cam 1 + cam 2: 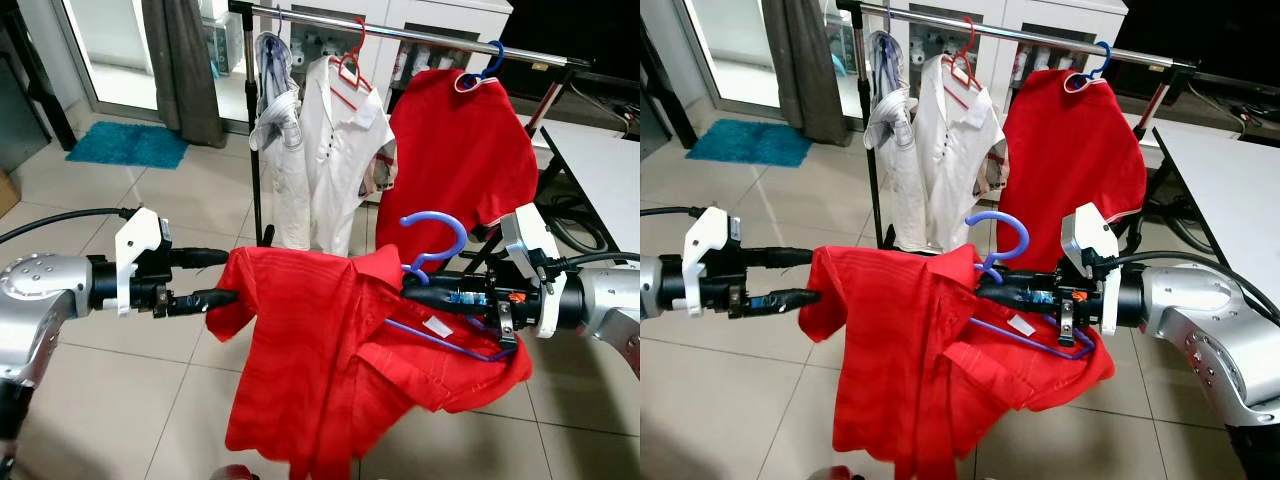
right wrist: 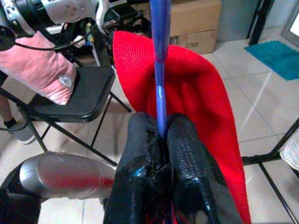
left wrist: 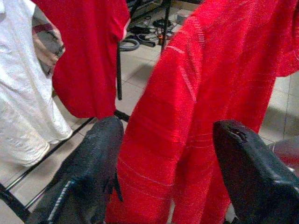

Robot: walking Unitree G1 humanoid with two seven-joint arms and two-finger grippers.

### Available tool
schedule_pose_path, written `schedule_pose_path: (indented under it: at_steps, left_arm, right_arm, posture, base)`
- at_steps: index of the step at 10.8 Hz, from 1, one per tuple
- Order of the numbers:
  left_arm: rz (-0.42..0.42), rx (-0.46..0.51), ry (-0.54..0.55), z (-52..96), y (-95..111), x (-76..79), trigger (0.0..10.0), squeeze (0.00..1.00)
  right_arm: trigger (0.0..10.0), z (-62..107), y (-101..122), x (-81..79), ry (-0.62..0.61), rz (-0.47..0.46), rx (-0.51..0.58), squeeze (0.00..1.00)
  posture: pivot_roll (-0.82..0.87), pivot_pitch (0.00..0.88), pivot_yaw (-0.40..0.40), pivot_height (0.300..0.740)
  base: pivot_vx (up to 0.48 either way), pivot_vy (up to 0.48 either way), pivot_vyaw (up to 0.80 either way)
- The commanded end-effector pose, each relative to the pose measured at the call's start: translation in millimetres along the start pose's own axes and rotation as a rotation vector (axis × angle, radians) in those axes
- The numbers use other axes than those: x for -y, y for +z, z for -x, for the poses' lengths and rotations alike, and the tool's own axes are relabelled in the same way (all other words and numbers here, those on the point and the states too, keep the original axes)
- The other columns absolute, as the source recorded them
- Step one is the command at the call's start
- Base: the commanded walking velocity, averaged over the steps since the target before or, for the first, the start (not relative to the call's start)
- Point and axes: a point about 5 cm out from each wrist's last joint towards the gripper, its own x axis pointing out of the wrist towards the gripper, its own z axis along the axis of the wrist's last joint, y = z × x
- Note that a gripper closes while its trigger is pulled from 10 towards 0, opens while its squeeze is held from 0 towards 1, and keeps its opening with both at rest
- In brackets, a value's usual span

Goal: Hang hanger

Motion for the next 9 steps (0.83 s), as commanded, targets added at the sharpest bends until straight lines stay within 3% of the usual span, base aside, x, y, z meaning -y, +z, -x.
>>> schedule_pose_path:
  at_steps: [1,3,9]
  left_arm:
    - [-0.016,-0.009,-0.011,-2.0,2,-0.9,0.0,0.0]
    - [-0.041,-0.007,0.037,-2.7,0,-9.4,0.0,0.0]
    - [-0.015,-0.016,-0.049,-15.2,-6,-8.8,0.0,0.0]
  right_arm:
    - [10.0,3.0,10,0.8,0.002,0.046,0.028,0.0]
    - [10.0,2.3,11,-2.4,0.027,0.046,0.034,0.0]
    - [10.0,-2.6,11,-3.3,0.049,0.047,0.04,0.0]
  posture:
    - [0.06,0.01,-0.065,0.74]
    - [0.06,0.003,-0.067,0.74]
    - [0.06,0.0,-0.062,0.74]
  base:
    - [0.0,0.0,0.0]
    - [0.0,0.0,0.0]
    - [0.0,0.0,0.0]
